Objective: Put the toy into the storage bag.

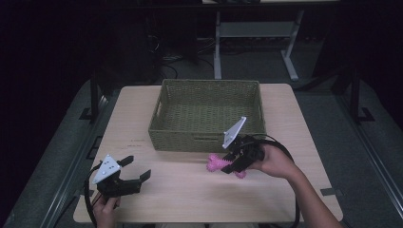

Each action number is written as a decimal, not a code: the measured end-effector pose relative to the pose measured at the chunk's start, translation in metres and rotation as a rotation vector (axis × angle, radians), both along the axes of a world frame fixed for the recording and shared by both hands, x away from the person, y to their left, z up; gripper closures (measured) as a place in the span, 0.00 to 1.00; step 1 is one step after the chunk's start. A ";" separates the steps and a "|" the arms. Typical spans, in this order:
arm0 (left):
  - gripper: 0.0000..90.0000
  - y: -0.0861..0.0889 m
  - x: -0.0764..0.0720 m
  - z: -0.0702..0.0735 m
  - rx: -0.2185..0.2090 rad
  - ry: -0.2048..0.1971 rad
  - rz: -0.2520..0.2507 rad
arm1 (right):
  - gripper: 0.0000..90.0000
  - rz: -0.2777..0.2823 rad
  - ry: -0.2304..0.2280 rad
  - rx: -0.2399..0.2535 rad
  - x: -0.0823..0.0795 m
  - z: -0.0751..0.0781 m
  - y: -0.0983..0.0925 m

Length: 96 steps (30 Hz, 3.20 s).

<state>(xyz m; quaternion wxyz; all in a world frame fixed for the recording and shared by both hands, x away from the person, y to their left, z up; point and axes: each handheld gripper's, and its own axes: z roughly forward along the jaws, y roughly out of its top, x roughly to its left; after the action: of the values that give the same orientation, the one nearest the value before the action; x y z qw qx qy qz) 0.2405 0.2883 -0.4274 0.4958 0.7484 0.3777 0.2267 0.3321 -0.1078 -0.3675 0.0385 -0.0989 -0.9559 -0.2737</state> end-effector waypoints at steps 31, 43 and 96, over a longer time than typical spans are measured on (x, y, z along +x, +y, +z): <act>0.15 0.000 0.000 0.000 0.006 0.002 -0.002 | 0.65 -0.044 0.007 0.060 0.045 0.060 -0.015; 0.15 0.001 0.000 0.000 0.001 0.003 0.003 | 0.65 -0.060 0.022 0.056 0.068 0.069 -0.015; 0.15 -0.001 0.002 0.000 0.005 0.004 -0.009 | 0.65 -0.131 0.087 -0.024 0.142 0.047 -0.002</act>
<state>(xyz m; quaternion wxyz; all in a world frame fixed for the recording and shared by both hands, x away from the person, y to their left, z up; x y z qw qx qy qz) 0.2426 0.2876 -0.4277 0.4942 0.7519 0.3746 0.2237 0.4736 -0.1095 -0.3207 0.0610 -0.1736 -0.9480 -0.2598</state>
